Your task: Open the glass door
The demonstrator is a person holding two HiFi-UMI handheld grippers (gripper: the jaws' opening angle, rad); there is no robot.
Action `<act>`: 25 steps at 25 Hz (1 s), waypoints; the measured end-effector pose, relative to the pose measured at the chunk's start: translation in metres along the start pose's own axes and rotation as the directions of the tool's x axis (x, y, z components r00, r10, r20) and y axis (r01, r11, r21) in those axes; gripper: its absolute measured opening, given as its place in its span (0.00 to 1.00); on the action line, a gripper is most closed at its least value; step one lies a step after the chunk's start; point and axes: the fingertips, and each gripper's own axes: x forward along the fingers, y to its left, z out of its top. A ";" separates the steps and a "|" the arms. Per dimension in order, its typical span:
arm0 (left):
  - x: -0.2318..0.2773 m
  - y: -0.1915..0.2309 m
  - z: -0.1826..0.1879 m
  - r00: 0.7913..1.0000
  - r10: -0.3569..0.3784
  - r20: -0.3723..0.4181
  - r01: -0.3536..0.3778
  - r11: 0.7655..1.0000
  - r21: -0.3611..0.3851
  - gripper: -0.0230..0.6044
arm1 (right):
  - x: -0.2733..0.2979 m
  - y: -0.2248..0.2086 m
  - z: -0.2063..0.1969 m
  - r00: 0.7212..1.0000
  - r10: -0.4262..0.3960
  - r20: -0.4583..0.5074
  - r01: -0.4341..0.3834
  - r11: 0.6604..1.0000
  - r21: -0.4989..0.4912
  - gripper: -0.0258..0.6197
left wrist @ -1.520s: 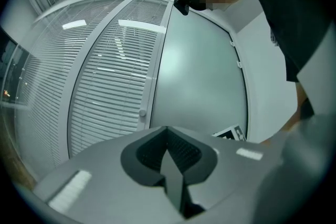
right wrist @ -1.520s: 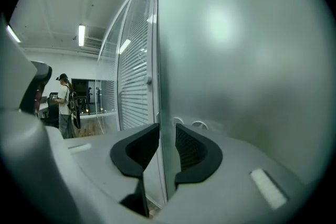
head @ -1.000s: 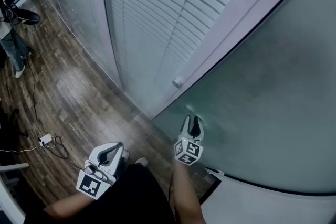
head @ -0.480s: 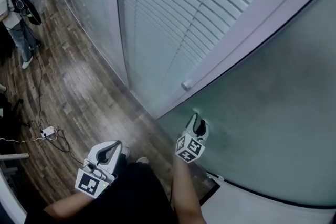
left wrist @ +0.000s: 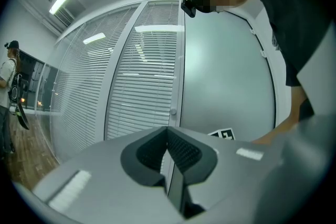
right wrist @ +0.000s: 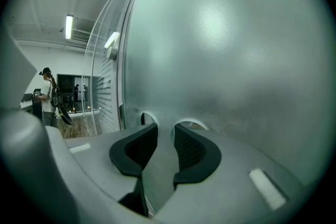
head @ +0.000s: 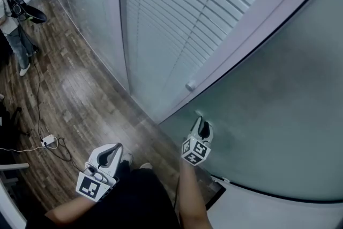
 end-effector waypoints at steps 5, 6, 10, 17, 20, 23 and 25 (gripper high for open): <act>-0.008 0.001 0.005 0.999 -0.039 0.025 0.039 0.999 -0.003 0.04 | -0.011 0.004 -0.002 1.000 0.004 -0.008 -0.004 1.000 -0.008 0.20; -0.010 0.002 0.006 0.999 -0.043 0.029 0.043 0.999 -0.004 0.04 | -0.013 0.005 -0.002 1.000 0.004 -0.008 -0.004 1.000 -0.008 0.20; -0.019 0.008 0.012 0.997 -0.062 0.042 0.063 0.998 -0.011 0.04 | -0.023 0.011 -0.001 1.000 0.002 -0.014 -0.002 1.000 -0.013 0.20; -0.052 0.019 -0.004 0.998 -0.067 0.019 0.068 0.997 -0.027 0.04 | -0.050 0.017 -0.014 1.000 -0.002 -0.011 0.002 1.000 -0.015 0.20; -0.063 0.024 -0.016 0.997 -0.075 0.008 0.075 0.997 -0.035 0.04 | -0.062 0.023 -0.023 1.000 0.021 -0.001 -0.021 1.000 -0.013 0.20; -0.064 0.021 -0.008 0.993 -0.113 0.029 0.114 0.992 -0.060 0.04 | -0.076 0.031 -0.017 0.999 0.054 -0.003 -0.054 0.998 -0.023 0.20; -0.062 0.014 -0.005 0.988 -0.150 0.039 0.153 0.985 -0.079 0.04 | -0.086 0.039 -0.018 0.998 0.059 -0.008 -0.060 0.998 -0.022 0.20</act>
